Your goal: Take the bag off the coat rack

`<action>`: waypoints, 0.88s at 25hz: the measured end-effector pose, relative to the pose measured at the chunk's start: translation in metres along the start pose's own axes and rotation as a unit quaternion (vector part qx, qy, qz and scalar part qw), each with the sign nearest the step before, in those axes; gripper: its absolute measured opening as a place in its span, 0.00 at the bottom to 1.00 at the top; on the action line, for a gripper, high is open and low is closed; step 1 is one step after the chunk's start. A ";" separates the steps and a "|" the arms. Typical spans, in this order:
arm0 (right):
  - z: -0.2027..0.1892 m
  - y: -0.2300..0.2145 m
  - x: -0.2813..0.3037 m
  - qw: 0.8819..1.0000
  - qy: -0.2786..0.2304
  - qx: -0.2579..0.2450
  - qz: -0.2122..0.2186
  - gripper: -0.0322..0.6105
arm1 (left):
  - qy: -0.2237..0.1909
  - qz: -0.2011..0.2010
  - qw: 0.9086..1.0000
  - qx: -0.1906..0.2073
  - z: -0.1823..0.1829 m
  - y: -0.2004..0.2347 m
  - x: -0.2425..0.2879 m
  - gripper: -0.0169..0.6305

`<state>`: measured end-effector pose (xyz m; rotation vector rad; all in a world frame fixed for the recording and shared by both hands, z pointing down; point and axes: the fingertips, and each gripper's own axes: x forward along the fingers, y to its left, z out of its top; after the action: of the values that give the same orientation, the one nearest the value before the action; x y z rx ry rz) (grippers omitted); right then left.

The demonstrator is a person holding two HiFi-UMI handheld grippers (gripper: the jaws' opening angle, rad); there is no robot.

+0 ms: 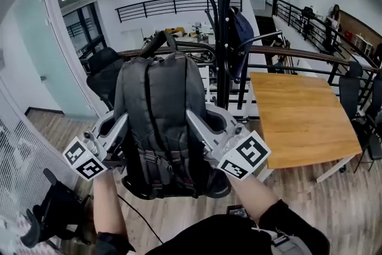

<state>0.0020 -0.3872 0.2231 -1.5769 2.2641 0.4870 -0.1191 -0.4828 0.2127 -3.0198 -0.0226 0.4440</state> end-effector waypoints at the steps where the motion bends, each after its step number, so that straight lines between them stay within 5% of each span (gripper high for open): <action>1: 0.004 0.000 0.000 1.000 -0.004 -0.002 0.002 0.13 | 0.000 0.001 1.000 0.004 0.004 -0.002 0.002 0.10; 10: 0.014 0.010 -0.008 0.999 -0.006 0.000 0.036 0.13 | -0.008 0.030 0.999 0.015 0.013 -0.029 -0.008 0.09; 22: -0.038 -0.009 -0.063 0.992 0.061 0.075 0.077 0.13 | 0.042 0.131 0.990 -0.011 -0.051 -0.084 -0.015 0.09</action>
<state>0.0278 -0.3559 0.2846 -1.4001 2.4631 0.2585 -0.1191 -0.4042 0.2730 -3.0701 0.3820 0.3374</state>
